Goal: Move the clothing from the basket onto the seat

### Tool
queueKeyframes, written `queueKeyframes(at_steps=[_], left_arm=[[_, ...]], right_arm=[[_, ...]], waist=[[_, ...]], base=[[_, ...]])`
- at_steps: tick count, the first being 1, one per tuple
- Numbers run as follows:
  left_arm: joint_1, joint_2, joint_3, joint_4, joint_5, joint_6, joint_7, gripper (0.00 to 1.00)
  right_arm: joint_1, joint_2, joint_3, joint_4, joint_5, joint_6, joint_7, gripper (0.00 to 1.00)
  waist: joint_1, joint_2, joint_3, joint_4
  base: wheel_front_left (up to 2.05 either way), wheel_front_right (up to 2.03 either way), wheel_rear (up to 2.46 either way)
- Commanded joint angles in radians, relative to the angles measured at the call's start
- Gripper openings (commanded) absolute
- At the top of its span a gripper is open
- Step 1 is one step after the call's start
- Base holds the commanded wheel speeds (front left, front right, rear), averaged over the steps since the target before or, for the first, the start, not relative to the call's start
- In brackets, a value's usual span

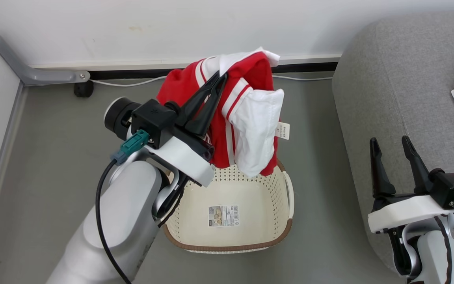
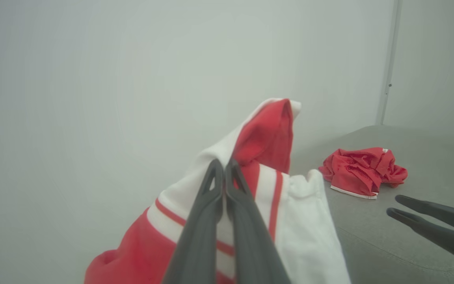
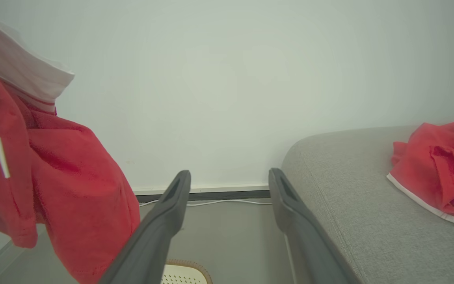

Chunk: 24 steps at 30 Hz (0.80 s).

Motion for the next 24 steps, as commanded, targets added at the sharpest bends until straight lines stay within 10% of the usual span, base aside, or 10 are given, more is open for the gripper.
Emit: queueKeyframes(at_steps=[1,12,24], left_arm=[[-0.041,0.028,0.031,-0.057,0.004,-0.006,0.012,0.00],[-0.034,0.057,0.033,-0.163,-0.011,0.011,0.074,0.00],[-0.030,0.066,0.025,-0.180,-0.017,0.019,0.074,0.00]], right_arm=[[0.002,0.000,0.020,-0.018,0.007,0.001,-0.006,1.00],[-0.010,0.000,0.077,-0.060,0.066,0.001,-0.006,1.00],[-0.084,-0.048,0.390,-0.309,0.233,0.001,-0.006,1.00]], waist=[[0.0000,0.0000,-0.005,0.004],[0.0000,0.0000,-0.018,-0.004],[0.0000,0.0000,-0.005,-0.005]], base=[[0.00,0.00,0.00],[0.00,0.00,0.00],[0.00,0.00,0.00]])
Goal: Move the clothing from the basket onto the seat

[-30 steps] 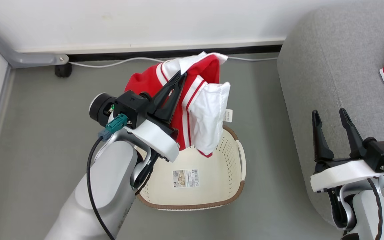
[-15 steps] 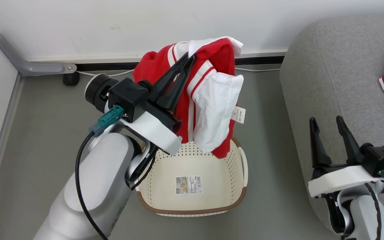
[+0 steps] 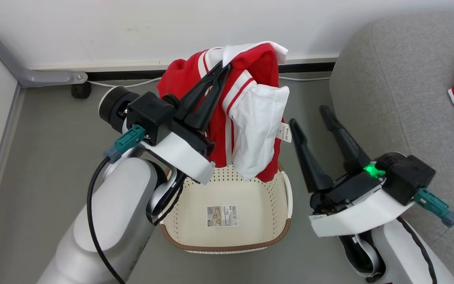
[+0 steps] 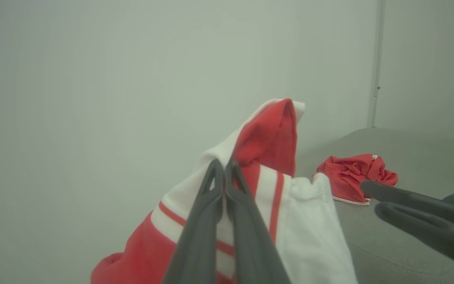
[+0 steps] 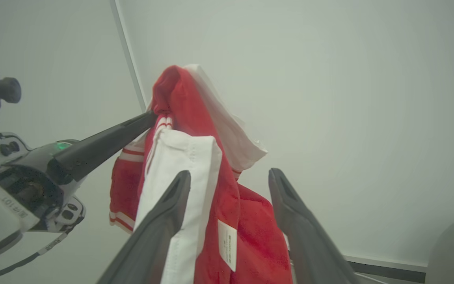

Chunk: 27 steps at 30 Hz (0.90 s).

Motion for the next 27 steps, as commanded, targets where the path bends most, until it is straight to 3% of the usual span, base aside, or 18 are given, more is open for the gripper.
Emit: queueKeyframes(at_steps=[1,5,9,14,27], left_arm=[[-0.028,0.018,0.029,-0.030,-0.005,0.009,-0.005,0.00],[-0.031,0.014,0.022,-0.025,-0.008,0.007,-0.008,0.00],[-0.043,0.003,0.007,-0.024,-0.010,0.005,-0.015,0.00],[-0.054,-0.007,-0.016,-0.029,-0.015,-0.001,-0.021,0.00],[-0.066,-0.020,-0.060,-0.019,-0.030,-0.011,-0.045,0.00]], right_arm=[[-0.041,-0.024,0.070,-0.047,0.030,0.001,-0.006,1.00],[-0.066,-0.055,0.138,-0.046,0.063,0.001,-0.006,1.00],[-0.125,-0.090,0.235,0.057,0.087,0.001,-0.006,1.00],[-0.196,-0.086,0.309,0.175,0.135,0.001,-0.006,1.00],[-0.332,-0.035,0.350,0.368,0.224,0.001,-0.006,1.00]], waist=[[0.0000,0.0000,0.003,0.004],[0.0000,0.0000,0.007,0.012],[0.0000,0.0000,0.016,0.037],[0.0000,0.0000,0.024,0.069],[0.0000,0.0000,0.045,0.116]], base=[[0.00,0.00,0.00],[0.00,0.00,0.00],[0.00,0.00,0.00],[0.00,0.00,0.00],[0.00,0.00,0.00]])
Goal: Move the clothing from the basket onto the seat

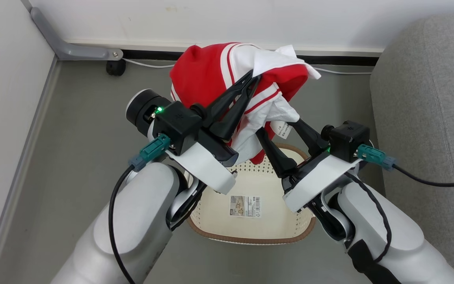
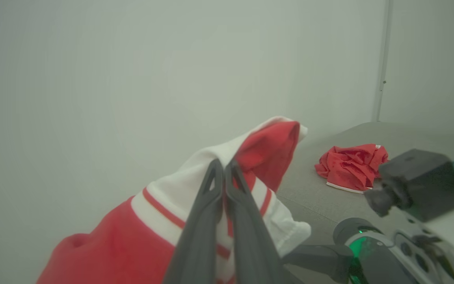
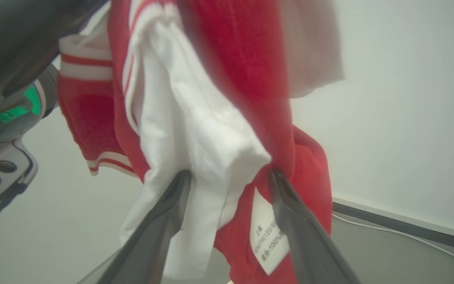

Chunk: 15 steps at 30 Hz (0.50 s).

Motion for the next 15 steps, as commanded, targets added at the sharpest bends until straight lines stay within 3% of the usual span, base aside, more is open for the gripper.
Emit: queueKeyframes(at_steps=[1,2,3,4,13,14,15], left_arm=[[-0.047,0.012,0.029,-0.023,-0.011,-0.005,-0.011,0.00],[-0.047,0.010,0.027,-0.022,-0.013,-0.006,-0.013,0.00],[-0.047,0.010,0.025,-0.022,-0.015,-0.006,-0.015,0.00],[-0.047,0.009,0.022,-0.021,-0.016,-0.007,-0.017,0.00],[-0.037,0.014,0.011,0.002,-0.018,-0.006,-0.030,0.00],[-0.037,0.014,0.011,0.005,-0.017,-0.006,-0.031,0.04],[-0.036,0.014,0.010,0.008,-0.018,-0.006,-0.033,0.28]], right_arm=[[-0.016,0.019,0.007,-0.010,0.012,0.001,-0.006,1.00],[-0.019,0.023,0.007,-0.003,0.023,0.001,-0.006,0.84],[-0.024,0.024,0.010,0.002,0.024,0.001,-0.006,0.38],[-0.026,0.024,0.014,0.006,0.026,0.001,-0.006,0.03],[-0.021,0.023,0.009,-0.009,0.024,0.001,-0.006,0.00],[-0.020,0.023,0.005,-0.015,0.019,0.001,-0.006,0.00],[-0.018,0.023,0.003,-0.020,0.015,0.001,-0.006,0.00]], waist=[[0.0001,0.0000,0.000,0.002],[0.0001,0.0000,0.000,0.002],[0.0001,0.0000,0.001,0.003],[0.0001,0.0000,0.000,0.003],[0.0001,0.0000,0.001,-0.007],[0.0001,0.0000,0.001,-0.009],[0.0001,0.0000,0.001,-0.011]], base=[[0.00,0.00,0.00],[0.00,0.00,0.00],[0.00,0.00,0.00],[0.00,0.00,0.00],[0.00,0.00,0.00],[0.00,0.00,0.00],[0.00,0.00,0.00]])
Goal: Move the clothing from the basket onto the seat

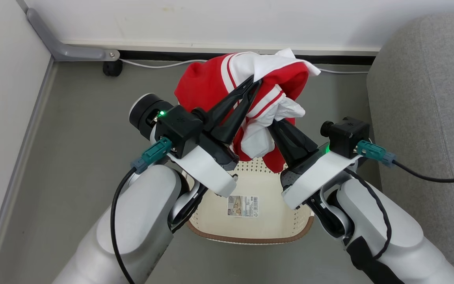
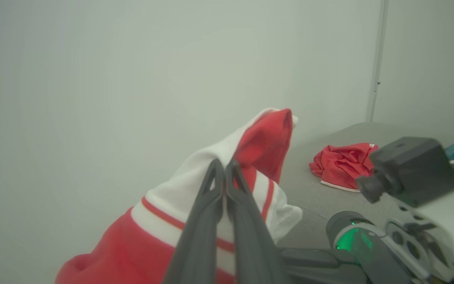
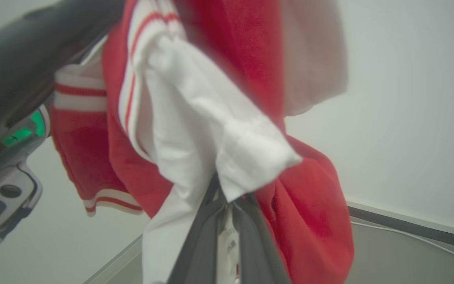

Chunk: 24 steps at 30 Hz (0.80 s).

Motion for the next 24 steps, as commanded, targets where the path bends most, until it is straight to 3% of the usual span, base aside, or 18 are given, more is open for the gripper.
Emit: queueKeyframes(at_steps=[1,2,14,24], left_arm=[[-0.035,0.015,0.030,-0.018,-0.004,-0.002,-0.010,0.77],[-0.034,0.014,0.032,-0.016,-0.007,-0.001,-0.012,1.00],[-0.037,0.023,0.039,0.006,-0.009,0.001,-0.026,1.00],[-0.022,0.042,0.035,0.029,-0.008,0.000,-0.033,1.00]], right_arm=[[0.001,0.014,-0.003,-0.035,-0.007,0.001,-0.006,0.00],[0.002,0.013,-0.005,-0.041,-0.011,0.001,-0.006,0.00],[0.015,0.013,-0.045,-0.085,-0.039,0.001,-0.006,0.00],[0.051,0.015,-0.110,-0.145,-0.070,0.001,-0.006,0.00]], waist=[[0.0000,-0.0001,0.000,-0.003],[0.0000,-0.0001,0.000,-0.005],[0.0000,-0.0001,0.015,-0.034],[0.0000,-0.0001,0.011,-0.128]], base=[[0.00,0.00,0.00],[0.00,0.00,0.00],[0.00,0.00,0.00],[0.00,0.00,0.00]])
